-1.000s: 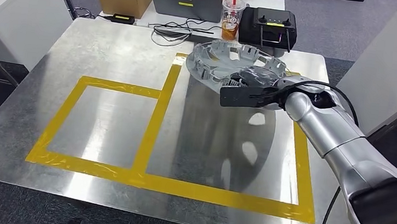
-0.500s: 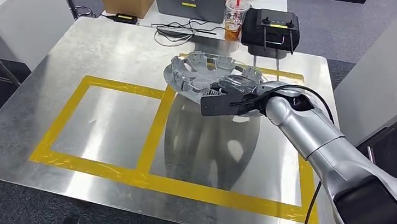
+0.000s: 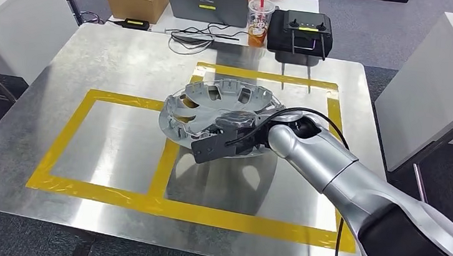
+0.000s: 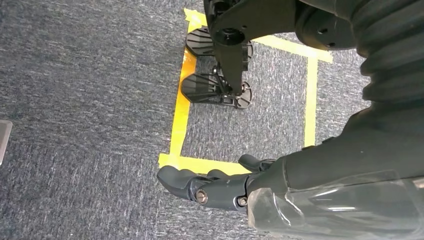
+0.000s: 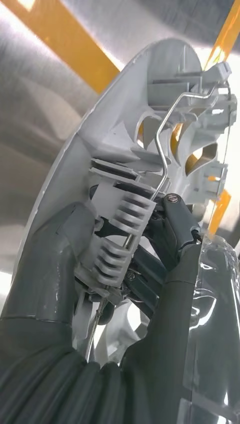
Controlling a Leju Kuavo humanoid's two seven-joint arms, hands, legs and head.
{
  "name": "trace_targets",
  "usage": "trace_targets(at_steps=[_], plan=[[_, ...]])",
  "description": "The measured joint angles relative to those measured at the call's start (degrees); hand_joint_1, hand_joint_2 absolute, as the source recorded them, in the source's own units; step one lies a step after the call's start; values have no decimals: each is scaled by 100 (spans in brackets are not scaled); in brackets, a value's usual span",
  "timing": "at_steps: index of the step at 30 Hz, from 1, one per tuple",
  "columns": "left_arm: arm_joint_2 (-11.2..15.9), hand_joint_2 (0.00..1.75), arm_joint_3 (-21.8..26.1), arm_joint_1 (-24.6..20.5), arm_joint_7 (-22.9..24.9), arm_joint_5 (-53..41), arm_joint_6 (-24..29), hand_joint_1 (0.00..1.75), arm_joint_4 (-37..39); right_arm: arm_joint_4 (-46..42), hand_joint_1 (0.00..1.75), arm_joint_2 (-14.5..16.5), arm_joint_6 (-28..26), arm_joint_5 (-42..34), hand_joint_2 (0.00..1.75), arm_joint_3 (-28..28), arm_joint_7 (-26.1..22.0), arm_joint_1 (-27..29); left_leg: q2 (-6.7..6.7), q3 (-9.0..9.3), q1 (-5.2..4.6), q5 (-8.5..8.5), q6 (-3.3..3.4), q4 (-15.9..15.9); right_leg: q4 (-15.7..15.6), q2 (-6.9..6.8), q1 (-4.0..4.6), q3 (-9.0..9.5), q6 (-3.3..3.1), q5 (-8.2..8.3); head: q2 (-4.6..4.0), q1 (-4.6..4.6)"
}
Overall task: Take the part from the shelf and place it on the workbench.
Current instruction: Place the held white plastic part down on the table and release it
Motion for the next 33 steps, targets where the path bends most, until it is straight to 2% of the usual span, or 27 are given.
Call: trace_targets(at_steps=[1,3,5,8,9,10,11,12,14,15,17,19,20,21,23,24,25,26,28,29,30,33], plan=[[5,175,0,4,-1,-1,3,0,0,8,175,-5,-10,-13,175,31,3,-9,-3,19,-18,-19,18,-23,-8,0,6,-5,27,6,0,2],[19,175,0,16,-1,-23,-10,0,0,32,87,-30,-42,-29,87,78,7,-6,1,35,-17,19,90,-70,-14,-5,3,-10,87,4,0,3],[36,175,0,15,21,-94,-79,0,0,65,0,-77,-92,-45,0,101,2,-8,12,65,5,78,175,-151,252,-18,9,-147,98,-149,0,10],[78,175,0,12,119,-181,-236,0,0,125,0,-142,-125,-81,0,138,-11,20,15,64,2,107,223,-180,1348,-28,6,-649,59,-600,0,17],[89,175,0,12,153,-187,-275,0,0,140,0,-155,-125,-85,0,155,-13,37,13,62,-4,109,225,-178,1574,-29,5,-749,75,-663,0,17],[96,175,0,11,181,-188,-301,0,0,154,0,-164,-123,-86,0,172,-13,48,9,60,-8,111,227,-175,1571,-31,4,-737,105,-638,0,18],[99,175,0,11,204,-188,-315,0,0,163,0,-169,-119,-85,0,184,-13,48,6,60,-11,111,225,-168,1327,-34,3,-604,142,-532,0,19],[101,175,0,9,221,-188,-322,0,0,169,0,-171,-111,-84,0,191,-10,36,3,60,-13,108,220,-157,903,-40,3,-379,172,-381,0,19],[103,175,0,3,240,-187,-325,0,0,176,0,-163,-84,-84,0,198,0,-1,5,44,-36,95,188,-121,160,-55,22,20,151,-148,0,13],[106,175,0,-1,246,-186,-325,0,0,178,0,-156,-70,-84,0,203,6,-16,6,35,-45,92,163,-109,-20,-61,35,116,115,-96,0,9],[112,175,0,-4,253,-186,-325,0,0,183,0,-146,-49,-84,0,216,16,-30,7,25,-44,101,108,-108,-78,-60,52,140,42,-67,0,7],[122,87,0,-3,259,-184,-320,0,1,186,0,-138,-30,-84,0,223,28,-42,0,-25,-23,41,45,-37,-101,-60,21,156,-10,-42,0,6],[127,44,0,-4,260,-181,-309,0,1,186,0,-128,9,-84,0,227,46,-55,-3,-99,-10,-67,10,127,-113,-60,-1,165,-31,-32,0,1],[136,0,0,-4,260,-179,-287,0,1,187,0,-116,86,-84,0,235,79,-72,-6,-233,8,-232,-25,420,-119,-59,-17,173,-44,-27,0,-4],[149,0,0,-1,247,-174,-212,0,0,198,0,-102,378,-84,0,285,170,-111,-6,-589,40,-583,-82,1218,-117,-58,-17,174,-51,-27,0,-10],[156,0,0,4,233,-173,-169,0,0,209,0,-101,554,-89,0,324,204,-131,-6,-726,54,-669,-101,1508,-115,-57,-18,175,-52,-27,0,-10],[161,0,0,9,218,-172,-133,0,0,222,0,-102,705,-100,0,367,222,-154,-5,-763,66,-646,-111,1581,-114,-57,-19,177,-50,-29,0,-10],[168,0,0,13,204,-170,-108,0,0,235,0,-103,819,-113,0,406,229,-184,-5,-681,78,-520,-114,1416,-113,-54,-21,182,-48,-30,0,-10],[186,0,0,13,191,-170,-87,0,0,248,0,-103,914,-136,0,465,229,-275,-7,-263,94,-153,-103,605,-113,-46,-22,195,-38,-34,0,-9],[193,0,0,10,188,-170,-84,0,0,251,0,-104,933,-141,0,487,229,-332,-10,-69,84,-41,-89,239,-111,-40,-12,189,-25,-34,0,-8],[197,0,0,9,187,-169,-82,0,0,255,0,-104,944,-145,0,508,230,-382,-12,56,70,9,-70,7,-113,-36,-1,177,-4,-29,0,-7],[200,0,0,12,187,-170,-78,0,0,273,0,-107,962,-152,0,556,231,-445,-13,108,39,12,35,-108,-132,-33,4,146,90,-19,0,-5]])
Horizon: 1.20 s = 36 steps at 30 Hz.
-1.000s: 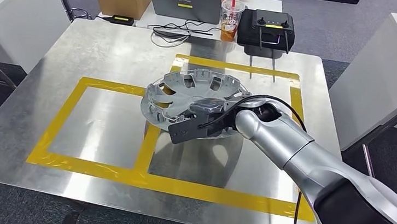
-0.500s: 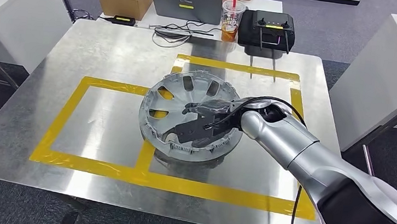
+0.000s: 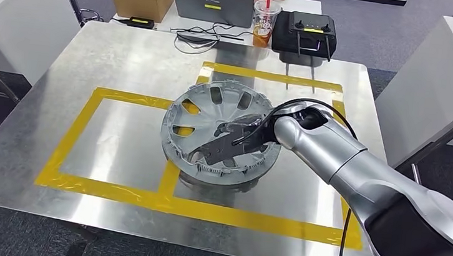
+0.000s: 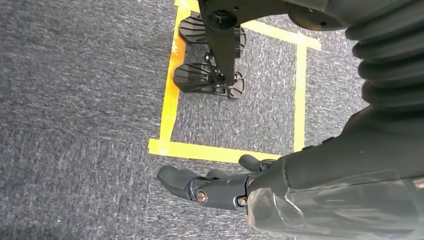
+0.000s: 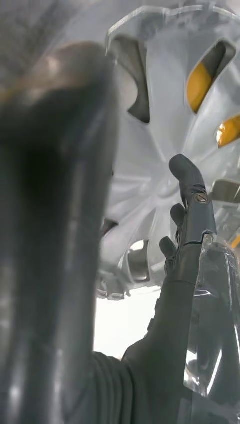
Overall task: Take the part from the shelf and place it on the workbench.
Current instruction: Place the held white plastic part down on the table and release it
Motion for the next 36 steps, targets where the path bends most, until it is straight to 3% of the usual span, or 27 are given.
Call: trace_targets(at_steps=[2,3,5,6,7,8,10,12,13,15,17,18,20,22,23,24,26,28,31,32,34,36], plan=[[-1,0,0,-3,0,1,3,0,0,10,0,-6,1,-29,0,16,9,-22,4,16,9,38,93,-51,172,-7,-8,-96,24,-108,0,7],[-1,0,0,-4,0,4,7,0,0,14,0,-9,-1,-77,0,17,25,-37,7,21,15,55,130,-73,443,-10,-9,-231,9,-241,0,9],[3,0,0,-1,1,32,26,0,0,33,0,-13,-50,-266,0,5,69,-52,9,9,-4,64,169,-76,1274,-13,-8,-625,-37,-566,0,10],[7,0,0,5,1,58,44,0,0,51,0,-13,-123,-393,0,-21,86,-46,7,4,-13,66,175,-75,1622,-13,-6,-793,-40,-671,0,10],[11,0,0,15,2,94,68,0,0,72,0,-13,-264,-539,0,-76,86,-36,4,1,-20,67,179,-73,1776,-13,-6,-870,-24,-694,0,10],[14,0,0,29,4,128,94,0,0,89,0,-11,-488,-689,0,-167,62,-21,-1,1,-26,68,180,-71,1677,-14,-5,-825,6,-626,0,10],[15,0,0,63,26,202,127,0,0,84,0,-3,-1224,-1006,0,-511,-86,53,-8,3,-35,65,174,-61,890,-23,1,-434,50,-323,0,10],[13,0,0,98,78,233,132,0,0,-68,0,2,-2203,-1355,0,-1084,-380,280,-14,-10,-57,52,141,-34,178,-39,25,-69,18,-88,0,3],[11,0,0,114,117,218,141,0,0,-235,0,-4,-2675,-1569,0,-1446,-574,481,-18,-16,-59,49,115,-25,26,-46,43,13,-13,-44,0,1],[4,0,0,142,217,162,166,0,0,-718,0,-22,-3320,-2050,0,-2187,-957,1028,-40,-15,-47,59,58,-21,-9,-56,58,37,-60,-17,0,2],[-8,0,0,185,339,142,175,0,2,-1320,0,-23,-3647,-2616,0,-2902,-1266,1642,-55,-68,-31,-70,-2,101,-40,-78,26,60,-106,19,0,-4],[-10,0,0,216,386,164,166,0,3,-1629,0,-12,-3744,-2903,0,-3206,-1367,1942,-55,-146,-19,-233,-32,311,-57,-87,4,68,-126,32,0,-13],[2,0,0,296,423,244,132,0,4,-2236,0,14,-3882,-3406,0,-3699,-1458,2520,-37,-408,11,-666,-92,1043,-58,-91,-6,68,-138,39,0,-27],[20,0,0,398,392,331,108,0,4,-2769,0,25,-3998,-3743,0,-4041,-1490,3075,-24,-575,38,-890,-131,1589,-52,-91,-5,57,-137,41,0,-29],[27,0,0,447,358,373,106,0,4,-3001,0,25,-4049,-3829,0,-4164,-1508,3324,-21,-512,50,-851,-139,1553,-47,-91,-7,53,-135,42,0,-29],[35,0,0,489,319,416,107,0,4,-3219,0,26,-4097,-3876,0,-4267,-1533,3545,-18,-335,62,-721,-141,1291,-40,-89,-10,50,-132,43,0,-29],[54,0,0,537,245,473,114,0,4,-3606,0,27,-4177,-3912,0,-4429,-1590,3878,-23,159,65,-449,-129,468,-26,-83,-6,42,-108,57,0,-28],[65,0,0,562,189,506,119,0,4,-3912,0,28,-4232,-3915,0,-4546,-1641,4117,-34,408,35,-351,-86,17,-18,-78,9,12,-50,93,0,-25],[67,0,0,612,118,541,128,0,4,-4282,0,28,-4309,-3854,0,-4681,-1709,4453,-29,367,-1,-275,47,-19,-17,-74,-6,-41,66,144,0,-22],[63,0,0,618,94,543,139,0,4,-4386,0,26,-4332,-3818,0,-4728,-1723,4552,-21,336,-1,-229,105,-35,56,-73,-14,-88,74,70,0,-19],[54,0,0,615,56,540,172,0,4,-4573,0,24,-4370,-3743,0,-4819,-1745,4725,-4,234,-1,-122,209,-62,560,-71,-22,-299,24,-318,0,-11],[46,0,0,612,29,534,204,0,4,-4717,0,24,-4390,-3666,0,-4896,-1752,4899,1,89,-30,-16,253,-59,1369,-71,-20,-560,-14,-768,0,-7]])
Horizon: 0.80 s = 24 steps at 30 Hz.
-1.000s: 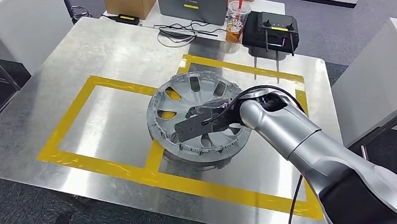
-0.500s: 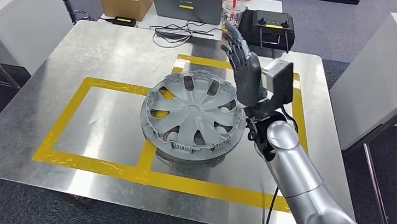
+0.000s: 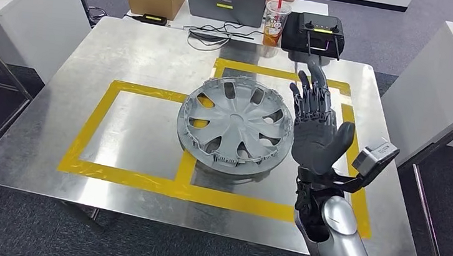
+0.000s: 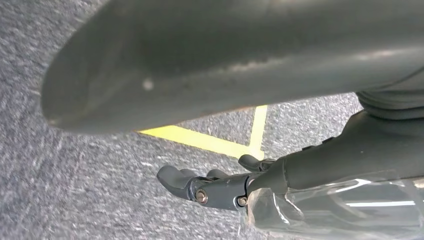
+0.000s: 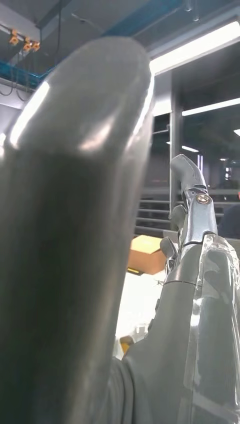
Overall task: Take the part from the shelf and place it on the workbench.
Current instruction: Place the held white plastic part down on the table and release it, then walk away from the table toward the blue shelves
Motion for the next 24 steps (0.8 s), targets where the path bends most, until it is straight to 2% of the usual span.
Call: trace_targets(at_steps=[1,2,3,4,5,6,7,8,10,11,12,13,15,16,17,18,19,20,21,22,23,24], plan=[[-5,0,0,-1,-8,-3,16,0,0,-52,0,0,-3,33,0,-33,1,88,1,-74,-13,55,5,1,279,0,0,-50,15,-111,0,1],[-12,0,0,-3,-11,-4,42,0,0,-96,0,-1,-3,67,0,-65,2,170,2,-147,-25,112,5,4,356,0,0,5,48,-115,0,1],[-23,0,0,-8,-12,-4,69,0,0,-135,0,0,-2,95,0,-96,3,236,1,-218,-33,168,-1,6,204,0,2,174,89,-30,0,2],[-37,0,0,-16,-12,-4,96,0,0,-173,0,4,-2,119,0,-124,4,285,1,-287,-39,226,-12,10,-140,-1,7,444,114,82,0,3],[-54,0,0,-28,-12,-3,121,0,0,-213,0,9,1,143,0,-149,7,316,0,-348,-46,281,-29,18,-595,-2,18,770,112,149,0,3],[-73,0,0,-42,-12,-3,140,0,0,-254,0,20,4,165,0,-171,10,341,2,-394,-50,336,-54,21,-998,-4,36,1043,85,179,1,-7],[-87,0,0,-56,-13,-3,154,0,0,-291,0,28,9,186,0,-190,15,365,4,-419,-51,389,-85,20,-1288,-2,55,1213,50,180,1,-8],[-101,0,0,-68,-13,-4,164,0,0,-322,0,34,14,211,0,-210,20,388,7,-431,-45,442,-122,13,-1436,1,79,1282,10,167,1,-2],[-117,0,0,-82,-14,-4,175,0,0,-363,0,47,20,263,0,-256,30,438,6,-441,-23,527,-200,-17,-1487,3,84,1224,-67,250,1,24],[-127,0,0,-85,-14,-6,178,0,1,-373,0,58,22,287,0,-274,33,453,4,-470,-10,469,-234,16,-1503,-4,74,1193,-117,305,1,32],[-135,0,0,-87,-14,-7,184,0,1,-382,0,74,22,305,0,-291,36,471,1,-520,2,294,-267,142,-1522,-11,55,1147,-162,374,0,30],[-139,0,0,-89,-15,-9,190,0,2,-391,0,91,22,318,0,-303,37,490,1,-592,20,21,-297,384,-1533,-18,37,1090,-192,445,0,30],[-146,0,0,-99,-23,2,227,0,2,-408,0,115,22,328,0,-326,40,544,3,-754,44,-575,-360,1143,-1522,-21,40,957,-210,575,0,17],[-153,0,0,-103,-34,18,262,0,2,-414,0,120,23,333,0,-338,44,579,3,-788,56,-712,-384,1485,-1513,-21,41,883,-202,638,0,15],[-163,0,0,-105,-47,36,303,0,2,-417,0,123,28,337,0,-352,47,615,4,-747,67,-716,-398,1680,-1501,-21,40,805,-188,699,0,11],[-179,0,0,-107,-62,51,345,0,2,-422,0,124,38,342,0,-369,50,651,4,-606,76,-614,-402,1664,-1487,-20,40,725,-171,755,0,8],[-195,0,0,-110,-76,59,375,0,2,-430,0,124,52,347,0,-389,50,685,3,-361,84,-478,-397,1433,-1473,-18,40,652,-150,805,0,7],[-209,0,0,-117,-87,60,395,0,2,-445,0,125,68,352,0,-411,50,715,0,-40,87,-415,-384,1034,-1459,-17,40,596,-127,851,0,7],[-221,0,0,-126,-97,60,409,0,2,-469,0,127,85,359,0,-434,50,739,-7,280,79,-429,-359,586,-1448,-16,47,553,-96,895,0,10],[-233,0,0,-134,-105,60,417,0,1,-492,0,131,101,367,0,-454,50,758,-15,508,64,-472,-323,245,-1449,-19,53,530,-61,943,0,20],[-243,0,0,-139,-111,60,428,0,1,-514,0,138,114,375,0,-468,50,774,-22,628,43,-530,-285,28,-1455,-21,55,515,-23,990,0,27],[-250,0,0,-141,-117,59,438,0,0,-531,0,145,124,383,0,-479,51,792,-25,645,19,-534,-241,-48,-1468,-22,56,505,17,1038,0,39]])
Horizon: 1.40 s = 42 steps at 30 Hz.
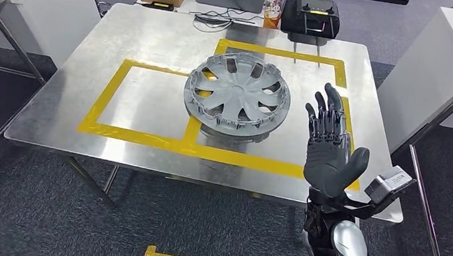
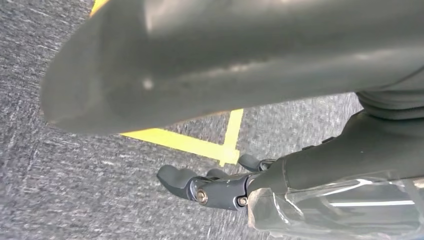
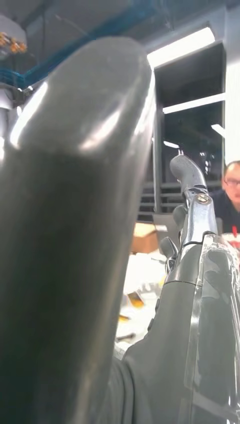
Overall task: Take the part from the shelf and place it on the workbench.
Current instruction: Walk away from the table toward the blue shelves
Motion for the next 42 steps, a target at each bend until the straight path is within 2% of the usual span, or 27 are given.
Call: trace_targets(at_steps=[2,3,5,7,8,9,11,13,14,15,17,19,21,22,23,24,26,28,30,32,33,35,37,38,40,41,42], plan=[[-16,0,0,-3,-6,-1,16,0,0,-24,0,11,10,14,0,-27,2,51,18,-90,-9,113,96,-35,-10,5,-13,-48,63,55,0,8],[-22,0,0,-9,-8,-1,22,0,-1,-34,0,13,12,19,0,-49,5,73,27,-143,-5,194,144,-64,56,9,-16,-109,64,-28,0,16],[-35,0,0,-20,-10,0,29,0,-4,-40,0,11,16,26,0,-90,8,96,48,-297,1,370,213,-100,534,14,-26,-311,-4,-488,0,30],[-39,0,0,-22,-11,1,34,0,-8,-41,0,11,26,32,0,-118,11,122,53,-489,-25,519,246,-95,1309,14,-22,-492,-42,-949,0,44],[-44,0,0,-21,-12,-1,39,0,-8,-41,0,12,36,37,0,-128,14,144,55,-583,-38,587,252,-89,1589,15,-22,-508,-16,-1009,0,46],[-50,0,0,-21,-14,-2,47,0,-8,-41,0,13,47,42,0,-139,16,164,55,-675,-48,651,252,-81,1673,14,-20,-427,30,-952,0,50],[-64,0,0,-22,-21,-9,61,0,-8,-43,0,18,71,52,0,-169,19,186,53,-839,-57,768,239,-54,1215,14,-4,37,87,-735,0,58],[-80,0,0,-24,-33,-29,70,0,-9,-65,0,29,94,60,0,-208,24,190,51,-950,-72,867,202,-16,337,12,34,658,33,-742,1,69],[-87,0,0,-25,-38,-41,75,0,-9,-80,0,36,103,63,0,-227,28,195,52,-976,-73,920,175,-12,38,13,52,842,-5,-788,1,73],[-91,0,0,-26,-41,-52,79,0,-9,-93,0,40,109,66,0,-246,33,202,53,-992,-72,974,143,-17,-127,14,70,927,-36,-825,1,86],[-89,0,0,-24,-44,-61,82,0,-9,-102,0,48,112,69,0,-278,40,228,40,-1023,-64,1034,73,-30,-165,10,54,861,-94,-747,0,112],[-88,0,0,-19,-44,-67,83,0,-9,-102,0,62,113,70,0,-295,43,251,27,-1136,-42,726,3,214,-184,-3,16,762,-179,-622,0,111],[-86,0,0,-16,-44,-78,82,0,-10,-102,0,76,115,70,0,-309,43,273,29,-1319,4,133,-62,911,-175,-10,10,634,-221,-496,0,96],[-83,0,0,-16,-45,-91,82,0,-10,-102,0,78,116,70,0,-323,43,290,30,-1391,23,-69,-92,1309,-165,-11,12,558,-219,-435,0,91],[-81,0,0,-16,-45,-106,81,0,-10,-102,0,79,116,70,0,-342,45,310,30,-1410,37,-135,-115,1599,-150,-11,12,480,-208,-380,0,92],[-78,0,0,-16,-46,-121,81,0,-10,-102,0,79,116,72,0,-362,49,333,30,-1344,53,-78,-132,1707,-128,-11,10,402,-193,-332,0,90],[-68,0,0,-20,-46,-147,80,0,-9,-102,0,79,114,85,0,-403,60,378,30,-894,94,178,-150,1263,-56,-6,-1,257,-146,-265,0,88],[-61,0,0,-38,-46,-173,79,0,-9,-106,0,79,111,114,0,-440,81,417,8,-340,95,178,-143,495,15,-2,4,145,-75,-212,0,89],[-58,0,0,-54,-45,-205,78,0,-9,-113,0,80,108,148,0,-469,109,451,-20,-147,56,73,-95,141,35,-7,10,84,15,-136,0,91],[-55,0,0,-56,-44,-235,76,0,-10,-115,0,80,103,171,0,-499,130,509,-13,-209,35,142,19,98,38,-9,-9,37,99,-79,0,95],[-55,0,0,-59,-43,-246,73,0,-10,-115,0,78,96,181,0,-521,138,545,-1,-259,31,197,89,83,96,-6,-18,-16,112,-142,0,101],[-51,0,0,-66,-42,-256,65,0,-16,-114,0,75,74,218,0,-564,157,611,26,-399,28,331,215,54,541,4,-34,-213,63,-531,0,119],[-45,0,0,-66,-41,-273,46,0,-32,-110,0,73,52,259,0,-595,185,677,33,-567,-10,457,266,57,1313,8,-34,-433,13,-1004,0,128],[-43,0,0,-65,-40,-287,33,0,-40,-103,0,71,38,272,0,-615,203,719,35,-648,-34,519,278,59,1620,9,-33,-472,23,-1116,0,130],[-40,0,0,-62,-38,-325,3,0,-50,-84,0,71,9,289,0,-663,234,804,32,-795,-90,641,297,62,1678,9,-14,-270,72,-1027,0,131],[-40,0,0,-60,-35,-341,-12,0,-52,-76,0,72,-2,297,0,-686,249,839,28,-856,-115,697,302,63,1390,10,11,-20,71,-901,0,131],[-46,0,0,-60,-33,-353,-25,0,-54,-73,0,72,-6,307,0,-707,260,865,26,-905,-129,751,304,63,954,7,55,295,22,-825,0,127]])
